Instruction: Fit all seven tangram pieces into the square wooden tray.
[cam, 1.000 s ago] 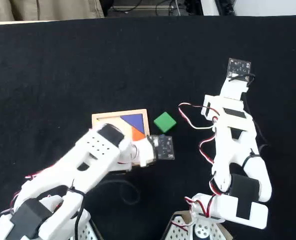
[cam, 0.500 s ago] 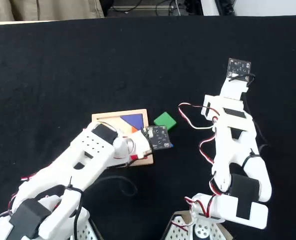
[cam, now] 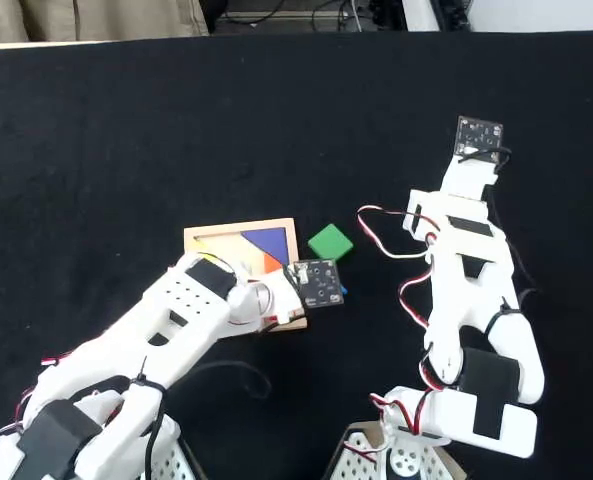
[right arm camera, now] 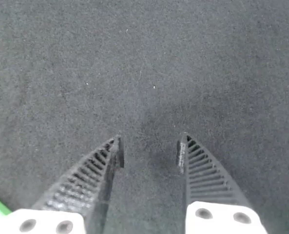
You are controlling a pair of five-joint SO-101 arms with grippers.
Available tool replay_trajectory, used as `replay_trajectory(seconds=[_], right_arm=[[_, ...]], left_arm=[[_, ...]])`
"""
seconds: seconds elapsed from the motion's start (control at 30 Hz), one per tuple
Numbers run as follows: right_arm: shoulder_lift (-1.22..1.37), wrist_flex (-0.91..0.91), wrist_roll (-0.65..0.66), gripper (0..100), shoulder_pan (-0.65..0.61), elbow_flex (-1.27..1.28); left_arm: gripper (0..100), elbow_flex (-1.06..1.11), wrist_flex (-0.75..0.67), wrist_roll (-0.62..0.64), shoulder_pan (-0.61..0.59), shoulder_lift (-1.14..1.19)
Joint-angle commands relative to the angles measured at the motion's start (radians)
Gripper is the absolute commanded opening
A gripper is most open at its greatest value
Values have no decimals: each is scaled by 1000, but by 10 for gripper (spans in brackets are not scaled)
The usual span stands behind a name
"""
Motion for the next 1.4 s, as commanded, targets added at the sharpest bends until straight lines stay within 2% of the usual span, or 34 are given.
replay_trajectory(seconds=[0.0,0.13,0.27,0.47,0.7,0.8,0.9,0.97,1.03,1.2,1.37], right_arm=[[-5,-11,-3,191,-17,-30],[-5,-11,-3,191,-17,-30],[-5,-11,-3,191,-17,-30],[-5,-11,-3,191,-17,-30],[-5,-11,-3,191,-17,-30],[-5,-11,-3,191,-17,-30],[-5,-11,-3,191,-17,-30],[-5,-11,-3,191,-17,-30],[-5,-11,-3,191,-17,-30],[-5,-11,-3,191,-17,-28],[-5,-11,-3,191,-17,-28]], left_arm=[[31,-1,-17,9,2,-18],[30,-2,-21,8,1,-18],[31,-1,-84,5,-19,-20],[30,-2,-117,-129,-93,-20],[30,-59,-101,-137,-127,-20],[30,-96,15,-101,-81,-32],[30,-193,227,8,21,-32],[30,-213,281,28,74,-23],[30,-185,255,28,96,-21],[30,-59,86,28,93,-21],[30,-22,21,28,87,-20]])
